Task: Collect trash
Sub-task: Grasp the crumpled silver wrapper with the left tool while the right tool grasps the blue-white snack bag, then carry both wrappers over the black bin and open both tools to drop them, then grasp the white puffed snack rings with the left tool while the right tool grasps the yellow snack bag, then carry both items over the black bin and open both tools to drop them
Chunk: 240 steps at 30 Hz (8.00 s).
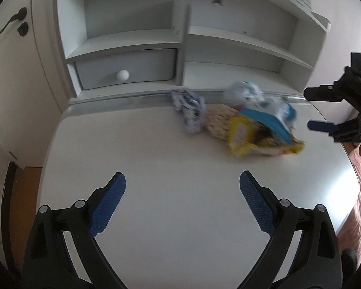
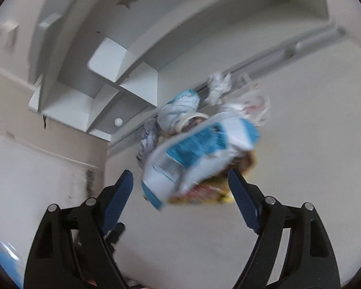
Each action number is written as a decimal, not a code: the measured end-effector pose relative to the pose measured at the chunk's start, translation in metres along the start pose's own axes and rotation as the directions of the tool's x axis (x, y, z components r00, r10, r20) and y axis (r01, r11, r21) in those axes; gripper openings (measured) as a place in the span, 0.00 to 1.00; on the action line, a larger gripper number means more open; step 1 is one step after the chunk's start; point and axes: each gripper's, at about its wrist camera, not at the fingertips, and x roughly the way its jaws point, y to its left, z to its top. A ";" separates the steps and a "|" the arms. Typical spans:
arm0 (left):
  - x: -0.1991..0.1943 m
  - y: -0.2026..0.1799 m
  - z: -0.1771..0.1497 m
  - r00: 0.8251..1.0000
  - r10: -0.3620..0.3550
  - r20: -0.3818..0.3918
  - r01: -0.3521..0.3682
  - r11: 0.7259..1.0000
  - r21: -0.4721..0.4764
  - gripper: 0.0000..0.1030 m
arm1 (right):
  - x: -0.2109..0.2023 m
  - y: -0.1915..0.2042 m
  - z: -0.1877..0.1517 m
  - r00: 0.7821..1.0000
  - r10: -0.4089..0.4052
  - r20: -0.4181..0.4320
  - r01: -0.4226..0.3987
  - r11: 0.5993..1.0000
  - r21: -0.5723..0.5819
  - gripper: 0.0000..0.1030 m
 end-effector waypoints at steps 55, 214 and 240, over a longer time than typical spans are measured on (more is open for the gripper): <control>0.004 -0.591 -0.205 0.691 -0.569 -0.445 0.716 0.455 0.530 0.31 | -0.368 -0.477 -0.312 0.626 -0.747 0.225 0.548 0.627 0.554 0.25; 0.086 -0.658 -0.270 0.682 -0.463 -0.566 0.729 0.373 0.574 0.31 | -0.339 -0.551 -0.336 0.625 -0.779 0.047 0.562 0.492 0.665 0.07; 0.101 -0.681 -0.300 0.647 -0.414 -0.640 0.763 0.339 0.551 0.37 | -0.354 -0.557 -0.334 0.610 -0.783 0.125 0.484 0.493 0.723 0.59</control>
